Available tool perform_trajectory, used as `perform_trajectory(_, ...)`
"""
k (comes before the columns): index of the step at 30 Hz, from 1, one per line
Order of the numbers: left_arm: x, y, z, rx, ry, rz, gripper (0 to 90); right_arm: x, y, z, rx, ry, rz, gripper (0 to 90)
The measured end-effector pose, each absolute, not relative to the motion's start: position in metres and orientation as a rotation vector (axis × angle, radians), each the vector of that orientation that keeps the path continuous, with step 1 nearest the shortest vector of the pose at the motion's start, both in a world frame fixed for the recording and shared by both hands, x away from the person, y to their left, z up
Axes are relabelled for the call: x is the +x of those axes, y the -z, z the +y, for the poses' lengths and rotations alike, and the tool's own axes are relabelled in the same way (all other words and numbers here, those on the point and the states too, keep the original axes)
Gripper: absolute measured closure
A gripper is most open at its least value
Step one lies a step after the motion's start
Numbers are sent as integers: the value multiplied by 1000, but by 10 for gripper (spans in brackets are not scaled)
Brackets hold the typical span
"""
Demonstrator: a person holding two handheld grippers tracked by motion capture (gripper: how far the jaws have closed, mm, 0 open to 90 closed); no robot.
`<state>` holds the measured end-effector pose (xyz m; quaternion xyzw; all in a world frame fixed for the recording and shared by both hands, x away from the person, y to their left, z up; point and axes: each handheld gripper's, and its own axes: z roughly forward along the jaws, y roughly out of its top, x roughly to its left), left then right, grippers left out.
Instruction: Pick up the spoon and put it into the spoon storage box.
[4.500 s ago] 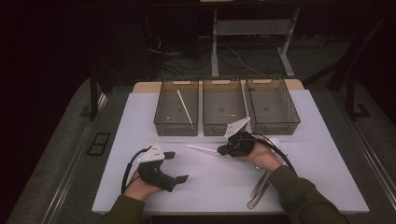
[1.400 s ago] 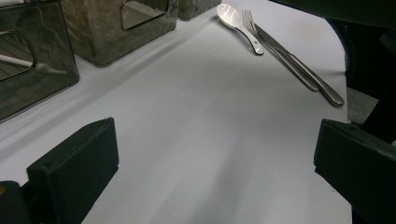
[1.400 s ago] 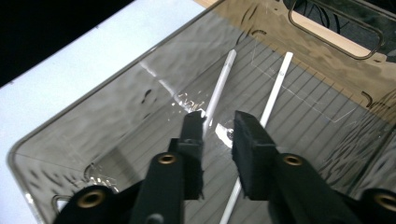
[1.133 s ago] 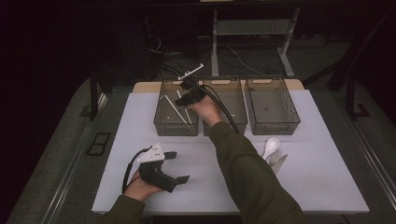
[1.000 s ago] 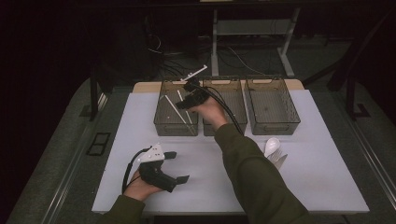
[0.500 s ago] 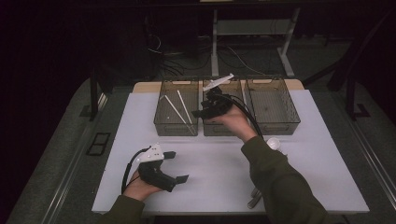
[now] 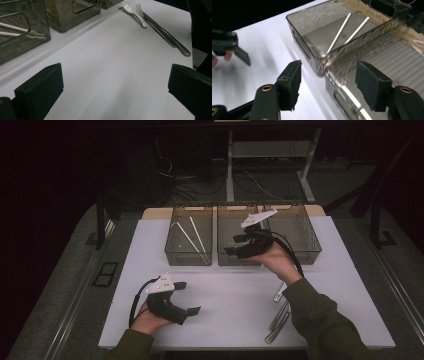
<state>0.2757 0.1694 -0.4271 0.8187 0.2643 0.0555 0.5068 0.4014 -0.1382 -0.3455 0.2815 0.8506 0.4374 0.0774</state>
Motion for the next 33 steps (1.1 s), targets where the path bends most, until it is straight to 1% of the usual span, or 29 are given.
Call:
perform_trajectory(11,278,428,169,1979,-137,621,0,376,366,-178,859,-1310,2514,383)
perform_trajectory(16,279,428,170,1977,-146,622,0,364,376,-196,878,-1303,2514,409)
perform_trajectory(21,280,429,169,1979,-145,609,0,354,382,-214,885,-1284,2514,464)
perform_trajectory(27,282,431,167,1999,-138,595,0,338,389,-232,893,-1281,2505,558)
perform_trajectory(33,282,430,167,1998,-136,593,0,323,397,-249,906,-1238,2508,697)
